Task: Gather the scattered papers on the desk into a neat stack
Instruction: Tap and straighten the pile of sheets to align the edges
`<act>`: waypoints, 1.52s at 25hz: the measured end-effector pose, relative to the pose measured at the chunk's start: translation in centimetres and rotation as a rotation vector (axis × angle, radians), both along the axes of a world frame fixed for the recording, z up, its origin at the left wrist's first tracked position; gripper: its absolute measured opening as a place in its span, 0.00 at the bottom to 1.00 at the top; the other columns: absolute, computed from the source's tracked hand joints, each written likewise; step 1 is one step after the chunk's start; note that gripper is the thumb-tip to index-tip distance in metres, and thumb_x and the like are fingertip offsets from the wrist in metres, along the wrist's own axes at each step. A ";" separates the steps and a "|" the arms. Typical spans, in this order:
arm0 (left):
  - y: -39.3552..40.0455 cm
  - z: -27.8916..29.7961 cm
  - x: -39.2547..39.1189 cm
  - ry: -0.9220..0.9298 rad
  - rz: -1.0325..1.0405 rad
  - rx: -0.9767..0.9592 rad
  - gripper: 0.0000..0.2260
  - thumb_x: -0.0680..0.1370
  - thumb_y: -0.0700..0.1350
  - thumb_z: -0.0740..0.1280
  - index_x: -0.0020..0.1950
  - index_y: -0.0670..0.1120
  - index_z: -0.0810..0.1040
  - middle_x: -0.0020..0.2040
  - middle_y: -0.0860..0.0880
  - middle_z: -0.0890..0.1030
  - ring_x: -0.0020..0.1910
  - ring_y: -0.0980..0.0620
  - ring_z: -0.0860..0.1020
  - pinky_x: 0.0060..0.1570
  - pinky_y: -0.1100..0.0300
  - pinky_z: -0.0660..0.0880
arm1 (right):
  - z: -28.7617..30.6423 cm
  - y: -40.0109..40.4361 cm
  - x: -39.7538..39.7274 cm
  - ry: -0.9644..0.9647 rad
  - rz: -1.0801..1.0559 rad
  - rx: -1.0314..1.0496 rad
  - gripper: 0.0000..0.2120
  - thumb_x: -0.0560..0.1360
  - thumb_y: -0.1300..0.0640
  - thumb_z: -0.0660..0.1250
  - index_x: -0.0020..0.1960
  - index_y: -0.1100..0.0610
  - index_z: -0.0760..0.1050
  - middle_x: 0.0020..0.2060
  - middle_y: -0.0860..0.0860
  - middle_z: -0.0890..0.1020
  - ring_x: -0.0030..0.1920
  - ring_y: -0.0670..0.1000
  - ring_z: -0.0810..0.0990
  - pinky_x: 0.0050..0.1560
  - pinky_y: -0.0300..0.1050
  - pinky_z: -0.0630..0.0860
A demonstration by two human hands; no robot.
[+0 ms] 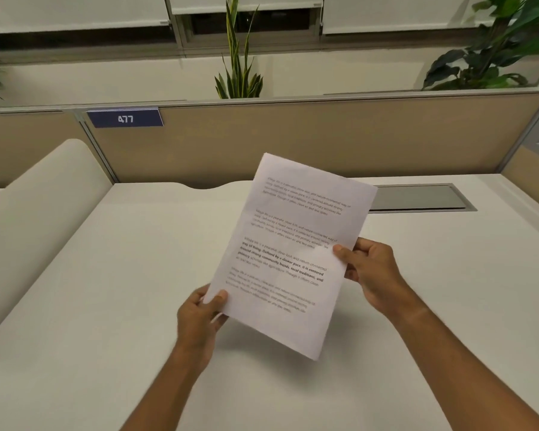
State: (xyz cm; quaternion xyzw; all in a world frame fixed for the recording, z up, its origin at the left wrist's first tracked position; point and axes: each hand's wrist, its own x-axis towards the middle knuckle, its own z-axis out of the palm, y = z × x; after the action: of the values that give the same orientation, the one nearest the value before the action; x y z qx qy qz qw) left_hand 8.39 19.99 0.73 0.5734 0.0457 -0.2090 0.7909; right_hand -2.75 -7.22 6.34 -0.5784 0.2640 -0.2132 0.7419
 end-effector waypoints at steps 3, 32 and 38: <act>0.2 2.2 3.3 -0.122 -0.102 0.106 0.12 0.76 0.37 0.69 0.59 0.42 0.79 0.43 0.45 0.83 0.42 0.49 0.82 0.41 0.57 0.79 | 0.8 -0.9 -0.6 0.026 0.122 -0.114 0.09 0.75 0.65 0.70 0.54 0.60 0.82 0.45 0.54 0.88 0.45 0.54 0.87 0.39 0.44 0.82; -5.7 12.7 5.2 -1.264 -0.059 0.485 0.21 0.75 0.42 0.72 0.67 0.46 0.74 0.51 0.51 0.79 0.45 0.48 0.81 0.44 0.74 0.77 | 8.5 -0.6 0.4 -0.146 -0.113 -1.111 0.20 0.74 0.60 0.72 0.66 0.56 0.77 0.56 0.55 0.83 0.50 0.56 0.81 0.45 0.46 0.83; -5.7 11.7 4.8 -1.114 -0.029 0.453 0.31 0.76 0.43 0.71 0.75 0.53 0.63 0.44 0.58 0.78 0.44 0.60 0.80 0.42 0.78 0.73 | 7.4 -0.7 0.2 -0.171 -0.158 -0.939 0.28 0.75 0.59 0.72 0.73 0.50 0.69 0.46 0.45 0.82 0.44 0.41 0.81 0.43 0.26 0.75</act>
State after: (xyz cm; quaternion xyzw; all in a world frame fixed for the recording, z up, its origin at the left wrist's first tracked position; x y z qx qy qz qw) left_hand 13.15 14.33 12.40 0.7515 -0.3400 0.1270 0.5509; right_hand -2.58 -7.90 13.77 -0.8093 0.1204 -0.4119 0.4010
